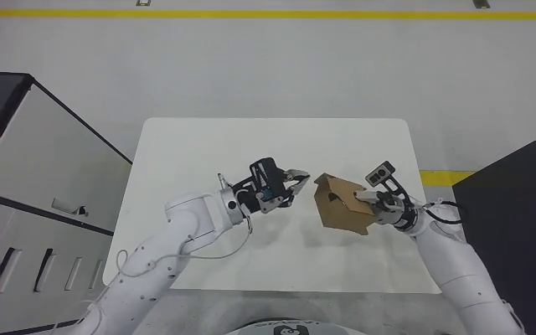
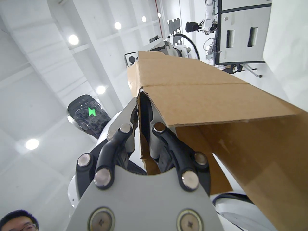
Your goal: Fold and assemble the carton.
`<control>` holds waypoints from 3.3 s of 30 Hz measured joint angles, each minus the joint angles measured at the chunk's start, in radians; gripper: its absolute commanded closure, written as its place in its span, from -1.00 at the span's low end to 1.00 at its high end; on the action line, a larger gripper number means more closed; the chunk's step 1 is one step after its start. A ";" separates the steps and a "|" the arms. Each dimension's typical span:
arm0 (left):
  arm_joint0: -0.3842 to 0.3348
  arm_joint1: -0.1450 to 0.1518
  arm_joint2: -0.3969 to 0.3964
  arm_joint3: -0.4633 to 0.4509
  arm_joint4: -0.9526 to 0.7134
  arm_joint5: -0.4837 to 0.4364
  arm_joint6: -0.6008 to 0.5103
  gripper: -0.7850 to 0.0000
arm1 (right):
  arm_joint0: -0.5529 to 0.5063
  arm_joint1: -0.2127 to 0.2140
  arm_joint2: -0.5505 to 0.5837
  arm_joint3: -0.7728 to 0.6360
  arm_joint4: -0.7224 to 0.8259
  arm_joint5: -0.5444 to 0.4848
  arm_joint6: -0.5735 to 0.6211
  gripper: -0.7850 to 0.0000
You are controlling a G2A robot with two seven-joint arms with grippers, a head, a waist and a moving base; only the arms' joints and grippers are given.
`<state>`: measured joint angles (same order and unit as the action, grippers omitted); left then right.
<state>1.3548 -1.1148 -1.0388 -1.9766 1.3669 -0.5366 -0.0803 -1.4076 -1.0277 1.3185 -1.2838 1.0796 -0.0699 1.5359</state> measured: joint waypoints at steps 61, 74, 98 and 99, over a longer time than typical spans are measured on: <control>-0.009 -0.011 0.089 -0.027 0.098 -0.082 0.085 1.00 | -0.017 -0.010 -0.125 -0.032 0.172 0.286 -0.009 1.00; -0.005 -0.011 0.072 -0.034 0.092 -0.051 0.112 1.00 | -0.035 -0.012 -0.104 -0.042 0.150 0.276 -0.040 1.00; 0.007 -0.004 0.054 -0.059 0.197 -0.040 0.163 1.00 | -0.041 -0.022 -0.099 -0.052 0.154 0.298 -0.070 1.00; 0.010 -0.003 0.050 -0.060 0.201 -0.038 0.164 1.00 | -0.042 -0.022 -0.098 -0.052 0.155 0.300 -0.069 1.00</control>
<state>1.3644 -1.1176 -0.9893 -2.0361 1.5675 -0.5747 0.0834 -1.4497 -1.0499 1.2204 -1.3353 1.2346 0.2301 1.4670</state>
